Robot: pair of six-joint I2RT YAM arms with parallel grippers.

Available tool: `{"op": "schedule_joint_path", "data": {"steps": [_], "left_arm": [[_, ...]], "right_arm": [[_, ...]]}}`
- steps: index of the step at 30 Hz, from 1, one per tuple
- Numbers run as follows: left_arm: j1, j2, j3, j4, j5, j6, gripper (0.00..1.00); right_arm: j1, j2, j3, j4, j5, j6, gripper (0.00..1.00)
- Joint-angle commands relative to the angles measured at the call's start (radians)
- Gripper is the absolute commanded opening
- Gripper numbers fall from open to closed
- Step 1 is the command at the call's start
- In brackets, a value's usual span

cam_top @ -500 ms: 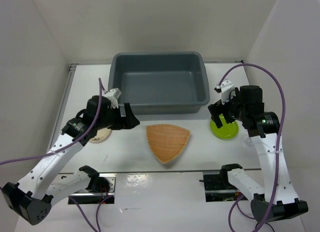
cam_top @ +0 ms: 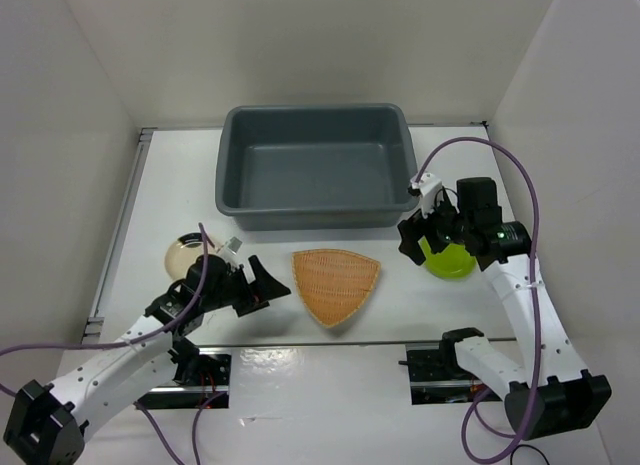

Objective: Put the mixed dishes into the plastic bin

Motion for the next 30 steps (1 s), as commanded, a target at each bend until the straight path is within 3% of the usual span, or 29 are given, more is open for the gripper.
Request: {"op": "schedule_joint_path", "data": {"steps": [1, 7, 12, 20, 22, 24, 27, 30], "left_arm": [[-0.015, 0.055, -0.032, 0.227, -0.005, -0.095, 1.00], [-0.035, 0.444, 0.028, 0.406, 0.065, -0.053, 1.00], [-0.081, 0.771, 0.170, 0.477, 0.146, -0.003, 1.00], [-0.090, 0.940, 0.230, 0.620, 0.213, -0.003, 1.00], [-0.101, 0.962, 0.239, 0.629, 0.237, -0.003, 0.95], [-0.101, 0.974, 0.250, 0.638, 0.248, -0.003, 0.66], [-0.110, 0.983, 0.264, 0.585, 0.248, 0.007, 0.09], [-0.110, 0.983, 0.315, 0.494, 0.259, 0.066, 0.00]], "right_arm": [[0.039, 0.026, 0.002, 0.087, -0.055, -0.002, 0.98], [0.062, 0.037, -0.042, 0.173, 0.008, 0.030, 0.98], [0.062, -0.076, -0.134, 0.274, 0.055, 0.078, 0.98], [0.062, -0.133, -0.164, 0.305, 0.135, 0.096, 0.98], [0.062, -0.133, -0.174, 0.314, 0.135, 0.096, 0.98], [0.062, -0.142, -0.174, 0.323, 0.144, 0.096, 0.98], [0.062, -0.142, -0.183, 0.334, 0.170, 0.105, 0.98], [0.062, -0.152, -0.183, 0.343, 0.192, 0.115, 0.98]]}}
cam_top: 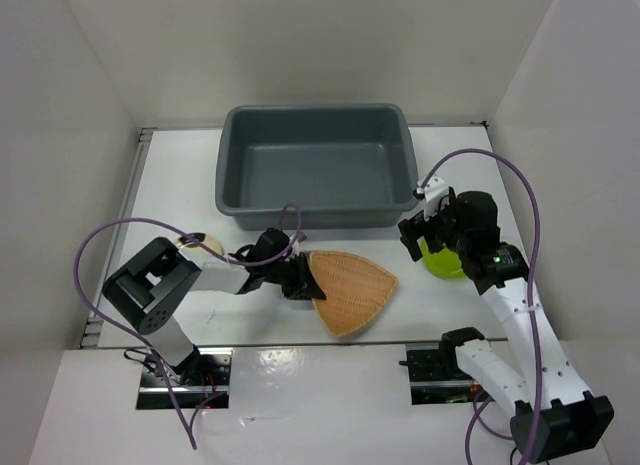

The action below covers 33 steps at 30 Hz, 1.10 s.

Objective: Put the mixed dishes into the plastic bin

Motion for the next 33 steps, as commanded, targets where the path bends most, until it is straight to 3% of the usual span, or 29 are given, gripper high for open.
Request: {"op": "schedule_joint_path", "data": {"steps": [1, 5, 8, 11, 14, 18, 21, 23, 27, 33], "left_arm": [[-0.013, -0.002, 0.074, -0.136, 0.018, 0.110, 0.00], [-0.042, -0.086, 0.216, -0.371, 0.084, 0.233, 0.00], [-0.042, -0.181, 0.360, -0.516, 0.156, 0.262, 0.00], [0.021, -0.223, 0.566, -0.585, 0.254, 0.259, 0.00], [0.152, -0.174, 0.754, -0.643, 0.338, 0.248, 0.00], [0.303, -0.019, 1.127, -0.691, 0.340, 0.195, 0.00], [0.390, 0.155, 1.253, -0.706, 0.345, 0.145, 0.00], [0.404, 0.252, 1.406, -0.793, 0.323, 0.193, 0.00], [0.394, 0.505, 1.601, -0.790, 0.323, 0.168, 0.00], [0.375, 0.837, 2.040, -1.037, 0.276, 0.237, 0.00]], "right_arm": [[0.007, -0.031, -0.008, 0.068, 0.039, 0.023, 0.98], [0.007, -0.104, 0.012, 0.057, 0.127, 0.023, 0.98], [0.007, -0.220, 0.032, 0.068, 0.303, 0.038, 0.98], [0.007, -0.322, -0.055, 0.068, 0.436, 0.038, 0.98], [0.007, -0.439, -0.197, 0.094, 0.554, 0.009, 0.98], [0.007, -0.516, -0.229, 0.145, 0.579, 0.032, 0.98], [0.016, -0.516, -0.238, 0.145, 0.590, 0.032, 0.98], [0.016, -0.528, -0.238, 0.145, 0.590, 0.032, 0.98], [0.016, -0.557, -0.238, 0.145, 0.590, 0.032, 0.98], [0.016, -0.589, -0.247, 0.145, 0.590, 0.023, 0.98]]}}
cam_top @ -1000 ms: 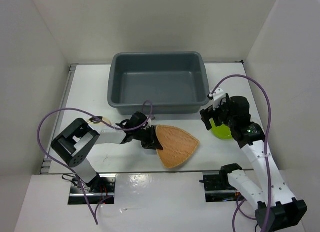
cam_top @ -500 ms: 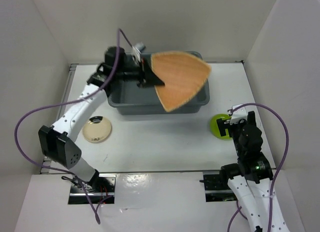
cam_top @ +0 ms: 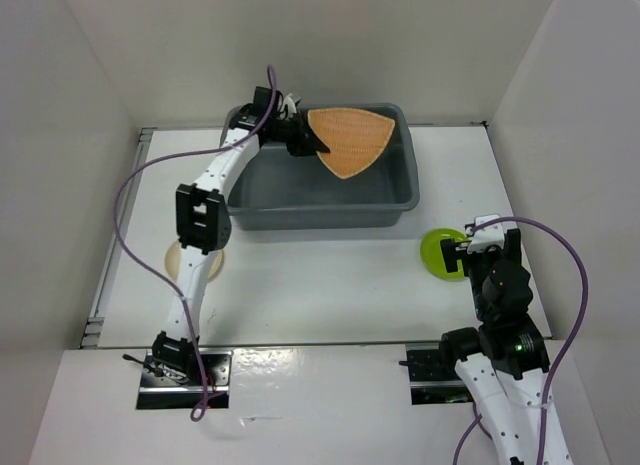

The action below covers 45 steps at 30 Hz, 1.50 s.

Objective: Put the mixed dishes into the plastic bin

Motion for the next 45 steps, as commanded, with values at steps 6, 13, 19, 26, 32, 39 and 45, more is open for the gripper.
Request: {"op": "schedule_joint_path", "data": {"steps": [6, 13, 19, 26, 32, 39, 45], "left_arm": [[-0.005, 0.362, 0.668, -0.228, 0.119, -0.090, 0.00], [-0.034, 0.467, 0.717, -0.272, 0.084, -0.107, 0.00], [-0.043, 0.497, 0.717, -0.366, 0.035, -0.058, 0.03], [-0.053, 0.526, 0.717, -0.442, -0.011, -0.011, 0.17], [-0.053, 0.544, 0.717, -0.455, -0.034, -0.001, 0.22], [-0.044, 0.531, 0.717, -0.400, 0.013, -0.013, 0.92], [-0.004, 0.393, 0.717, -0.438, -0.056, -0.040, 1.00]], "right_arm": [[0.019, -0.022, -0.008, 0.057, 0.009, -0.001, 0.98], [0.019, -0.040, -0.017, 0.057, 0.009, -0.001, 0.98], [0.019, -0.049, -0.017, 0.057, 0.019, -0.001, 0.98], [0.019, -0.049, -0.017, 0.057, 0.019, -0.001, 0.98], [0.019, -0.049, -0.017, 0.057, 0.019, -0.001, 0.98], [0.019, -0.049, -0.017, 0.057, 0.019, -0.001, 0.98], [0.019, -0.040, -0.006, 0.048, -0.007, -0.011, 0.98]]}}
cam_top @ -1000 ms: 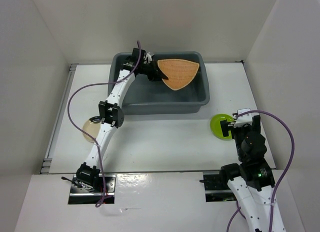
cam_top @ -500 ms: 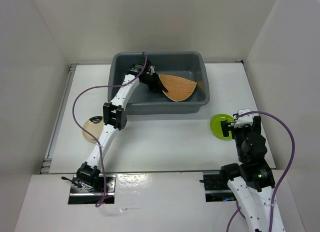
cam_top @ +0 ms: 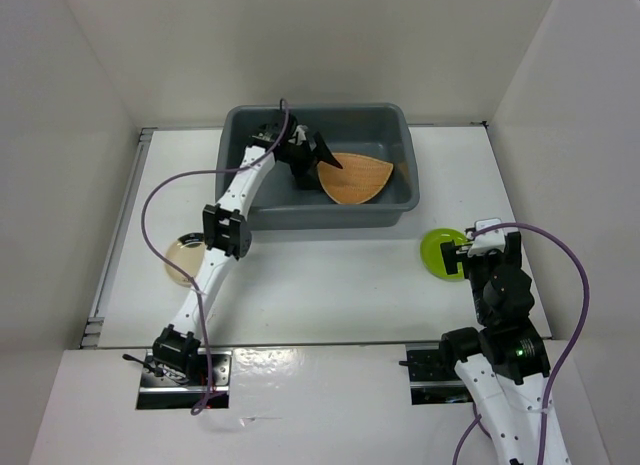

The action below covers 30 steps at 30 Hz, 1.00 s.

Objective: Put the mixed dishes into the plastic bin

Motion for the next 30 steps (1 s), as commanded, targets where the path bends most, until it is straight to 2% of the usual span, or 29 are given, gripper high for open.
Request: {"op": "schedule_joint_path", "data": {"steps": [1, 3, 4, 5, 6, 8, 10, 12, 16, 18, 19, 22, 23, 24, 27, 30], "left_arm": [[0.046, -0.169, 0.041, -0.074, -0.052, 0.036, 1.00], [0.058, -0.258, 0.041, -0.152, -0.174, 0.099, 1.00], [0.067, -0.292, 0.041, -0.224, -0.230, 0.131, 1.00], [0.067, -0.369, 0.041, -0.254, -0.295, 0.195, 1.00], [0.058, -0.411, 0.041, -0.278, -0.430, 0.225, 1.00], [0.043, -0.535, 0.009, -0.324, -0.549, 0.314, 1.00], [0.006, -0.706, -0.128, -0.324, -0.723, 0.340, 1.00], [-0.041, -0.795, -0.282, -0.324, -0.864, 0.379, 1.00], [-0.120, -1.014, -0.520, -0.324, -1.041, 0.414, 1.00], [-0.129, -1.121, -0.623, -0.324, -1.078, 0.414, 1.00], [-0.129, -1.161, -0.755, -0.302, -1.098, 0.414, 1.00], [-0.129, -1.348, -0.992, -0.193, -1.124, 0.437, 1.00], [-0.129, -1.396, -1.149, -0.162, -1.124, 0.437, 1.00], [-0.117, -1.480, -1.215, -0.115, -1.124, 0.437, 1.00], [-0.092, -1.592, -1.405, -0.088, -1.095, 0.437, 1.00], [-0.071, -1.654, -1.491, -0.088, -1.077, 0.402, 1.00]], "right_arm": [[0.009, 0.011, 0.030, 0.037, -0.018, -0.026, 0.98], [0.009, 0.026, 0.048, 0.010, -0.050, -0.089, 0.98], [0.009, 0.039, 0.060, 0.000, -0.023, -0.141, 0.98], [0.009, 0.075, 0.060, 0.000, 0.005, -0.170, 0.98], [0.009, 0.098, 0.060, 0.000, 0.028, -0.210, 0.98], [0.009, 0.179, 0.060, -0.017, 0.061, -0.314, 0.98], [0.009, 0.243, 0.097, -0.110, 0.019, -0.356, 0.96], [0.000, 0.339, 0.128, -0.165, -0.082, -0.382, 0.96], [-0.009, 0.540, 0.153, -0.149, -0.139, -0.373, 0.96], [-0.023, 0.653, 0.165, -0.158, -0.207, -0.373, 0.95], [-0.032, 0.683, 0.165, -0.175, -0.228, -0.373, 0.95], [-0.032, 0.741, 0.151, -0.176, -0.276, -0.384, 0.93], [-0.032, 0.757, 0.137, -0.163, -0.276, -0.397, 0.93], [-0.032, 0.757, 0.111, -0.135, -0.276, -0.416, 0.93], [-0.032, 0.768, 0.064, -0.103, -0.267, -0.450, 0.93], [-0.044, 0.801, 0.036, -0.081, -0.267, -0.486, 0.93]]}}
